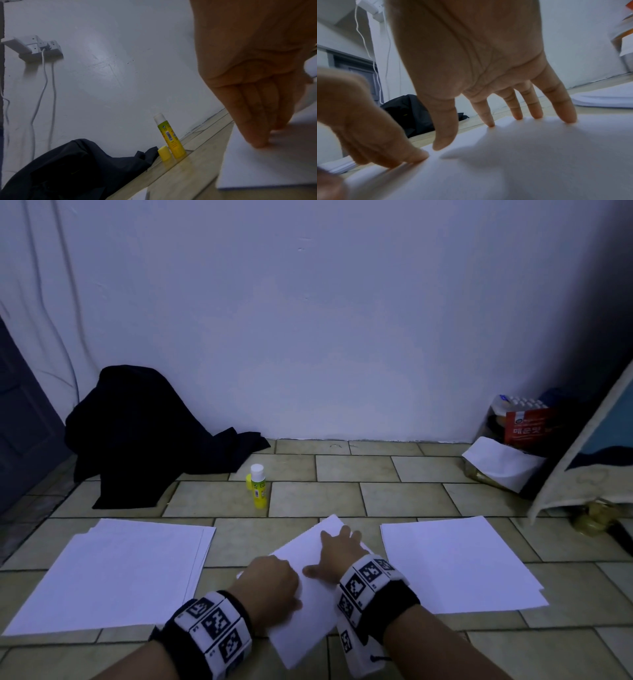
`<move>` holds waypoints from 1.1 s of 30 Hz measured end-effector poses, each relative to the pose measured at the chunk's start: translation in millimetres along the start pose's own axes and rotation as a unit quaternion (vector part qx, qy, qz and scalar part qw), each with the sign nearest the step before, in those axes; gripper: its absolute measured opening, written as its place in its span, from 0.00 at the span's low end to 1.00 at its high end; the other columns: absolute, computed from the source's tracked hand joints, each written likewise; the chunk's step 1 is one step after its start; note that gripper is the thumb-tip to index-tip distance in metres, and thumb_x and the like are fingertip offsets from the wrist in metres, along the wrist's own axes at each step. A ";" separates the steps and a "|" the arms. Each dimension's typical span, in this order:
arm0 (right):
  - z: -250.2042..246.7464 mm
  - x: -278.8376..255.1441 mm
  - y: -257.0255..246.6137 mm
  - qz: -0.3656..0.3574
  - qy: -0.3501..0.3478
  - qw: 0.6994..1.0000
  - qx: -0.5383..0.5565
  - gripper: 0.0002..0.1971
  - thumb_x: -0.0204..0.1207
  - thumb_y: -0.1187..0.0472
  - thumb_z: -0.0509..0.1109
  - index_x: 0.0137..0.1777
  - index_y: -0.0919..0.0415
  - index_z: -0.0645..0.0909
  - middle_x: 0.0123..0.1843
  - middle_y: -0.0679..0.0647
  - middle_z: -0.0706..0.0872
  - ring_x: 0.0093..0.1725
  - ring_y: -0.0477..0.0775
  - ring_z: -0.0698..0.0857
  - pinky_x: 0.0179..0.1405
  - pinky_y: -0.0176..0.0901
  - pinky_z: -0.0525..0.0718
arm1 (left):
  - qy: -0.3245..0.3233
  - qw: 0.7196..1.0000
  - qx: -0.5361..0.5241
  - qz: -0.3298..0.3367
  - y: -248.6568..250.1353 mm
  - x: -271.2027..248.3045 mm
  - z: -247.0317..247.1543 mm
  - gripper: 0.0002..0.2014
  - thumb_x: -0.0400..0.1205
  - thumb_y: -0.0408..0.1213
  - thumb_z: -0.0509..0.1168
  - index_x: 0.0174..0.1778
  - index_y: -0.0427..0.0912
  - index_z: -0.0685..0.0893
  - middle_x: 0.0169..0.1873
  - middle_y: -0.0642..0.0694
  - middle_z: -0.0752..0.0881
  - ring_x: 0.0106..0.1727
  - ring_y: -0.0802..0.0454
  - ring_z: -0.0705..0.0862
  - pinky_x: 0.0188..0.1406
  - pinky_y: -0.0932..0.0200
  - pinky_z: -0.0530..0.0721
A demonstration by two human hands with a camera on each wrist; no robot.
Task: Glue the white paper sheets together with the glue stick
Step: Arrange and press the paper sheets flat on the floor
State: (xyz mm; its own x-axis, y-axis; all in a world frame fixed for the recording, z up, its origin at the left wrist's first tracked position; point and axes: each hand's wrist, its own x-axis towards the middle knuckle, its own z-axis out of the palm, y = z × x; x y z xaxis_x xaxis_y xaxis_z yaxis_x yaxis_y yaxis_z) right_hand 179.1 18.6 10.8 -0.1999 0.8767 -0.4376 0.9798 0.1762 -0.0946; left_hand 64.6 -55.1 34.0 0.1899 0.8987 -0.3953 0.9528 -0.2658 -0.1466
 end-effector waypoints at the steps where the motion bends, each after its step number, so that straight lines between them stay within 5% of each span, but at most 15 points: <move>1: 5.0 2.6 -6.0 -0.005 0.006 1.000 0.006 0.38 0.72 0.38 0.69 0.77 0.55 0.62 0.76 0.62 0.62 0.76 0.66 0.60 0.68 0.60 0.71 | 0.007 1.000 0.010 0.005 1.3 -0.6 -1.6 0.16 0.86 0.41 0.56 0.61 0.37 0.82 0.60 0.38 0.84 0.61 0.39 0.82 0.49 0.54 0.74; 4: 11.6 4.4 -18.6 -0.026 0.021 0.999 0.014 0.41 0.69 0.41 0.74 0.78 0.50 0.60 0.78 0.57 0.60 0.77 0.64 0.58 0.69 0.61 0.71 | 0.021 0.999 -0.002 -0.024 -3.3 2.6 -2.8 0.14 0.85 0.31 0.54 0.59 0.39 0.83 0.58 0.39 0.85 0.59 0.39 0.83 0.44 0.56 0.69; 7: 5.9 4.6 -17.2 -0.117 -0.018 0.993 0.007 0.45 0.72 0.47 0.75 0.83 0.53 0.53 0.83 0.57 0.53 0.83 0.64 0.50 0.76 0.64 0.62 | 0.051 0.994 -0.081 -0.060 -17.1 8.0 3.1 0.14 0.82 0.40 0.63 0.64 0.43 0.80 0.61 0.43 0.82 0.62 0.44 0.80 0.50 0.55 0.75; 10: -3.4 3.5 -15.2 -0.185 -0.047 0.982 0.000 0.50 0.73 0.53 0.76 0.85 0.58 0.45 0.86 0.55 0.46 0.85 0.59 0.43 0.81 0.61 0.51 | 0.065 0.986 -0.141 -0.056 -30.7 15.0 12.9 0.39 0.73 0.54 0.74 0.75 0.42 0.67 0.72 0.44 0.71 0.72 0.45 0.69 0.66 0.52 0.73; 13: -8.6 3.6 -19.6 -0.231 -0.072 0.970 -0.021 0.53 0.73 0.57 0.77 0.85 0.59 0.39 0.86 0.54 0.42 0.85 0.58 0.42 0.83 0.58 0.48 | 0.018 0.986 -0.151 -0.063 -38.0 21.8 17.9 0.61 0.69 0.60 0.75 0.84 0.34 0.45 0.85 0.41 0.47 0.85 0.45 0.46 0.81 0.42 0.57; 15: -12.0 5.3 -22.9 -0.230 -0.083 0.968 -0.054 0.55 0.72 0.58 0.77 0.84 0.60 0.36 0.86 0.55 0.39 0.85 0.57 0.40 0.83 0.59 0.48 | -0.033 0.986 -0.148 -0.076 -42.8 29.0 23.1 0.66 0.68 0.64 0.74 0.83 0.33 0.35 0.84 0.40 0.37 0.85 0.45 0.36 0.82 0.34 0.47; 19: -15.2 10.3 -30.8 -0.232 -0.101 0.961 -0.112 0.56 0.73 0.56 0.77 0.83 0.60 0.33 0.86 0.54 0.36 0.84 0.54 0.39 0.82 0.64 0.47 | -0.071 0.983 -0.142 -0.094 -48.6 37.6 30.7 0.70 0.65 0.70 0.72 0.82 0.34 0.32 0.84 0.40 0.35 0.84 0.46 0.34 0.80 0.29 0.43; 24: -20.7 11.3 -16.5 -0.232 -0.070 0.967 -0.079 0.56 0.69 0.47 0.78 0.85 0.54 0.41 0.86 0.52 0.47 0.84 0.55 0.52 0.81 0.64 0.44 | -0.053 0.984 -0.139 -0.097 -50.2 34.4 32.0 0.69 0.65 0.71 0.70 0.83 0.36 0.34 0.84 0.42 0.35 0.85 0.48 0.35 0.81 0.31 0.43; 29: -23.8 15.3 23.2 -0.136 -0.051 0.989 -0.020 0.53 0.68 0.39 0.76 0.85 0.51 0.48 0.84 0.51 0.59 0.82 0.57 0.61 0.81 0.62 0.44 | -0.048 0.986 -0.121 -0.099 -50.2 35.5 33.5 0.70 0.64 0.73 0.69 0.83 0.36 0.33 0.84 0.42 0.35 0.85 0.47 0.35 0.80 0.32 0.40; 33: -21.4 16.1 34.8 -0.093 -0.013 0.995 -0.030 0.53 0.63 0.39 0.79 0.81 0.60 0.55 0.78 0.56 0.70 0.76 0.56 0.69 0.80 0.59 0.52 | -0.047 0.990 -0.099 -0.089 -52.4 36.9 30.7 0.72 0.60 0.75 0.70 0.83 0.34 0.34 0.84 0.40 0.37 0.85 0.45 0.37 0.81 0.34 0.40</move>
State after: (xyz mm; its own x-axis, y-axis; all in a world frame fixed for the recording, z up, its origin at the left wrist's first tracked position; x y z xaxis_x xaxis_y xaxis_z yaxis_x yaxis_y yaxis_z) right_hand 210.1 48.5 19.6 -0.3780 0.8139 -0.4411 0.9239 0.3621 -0.1235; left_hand 14.5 -18.8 -0.7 0.0011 0.8859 -0.4640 0.9987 -0.0248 -0.0450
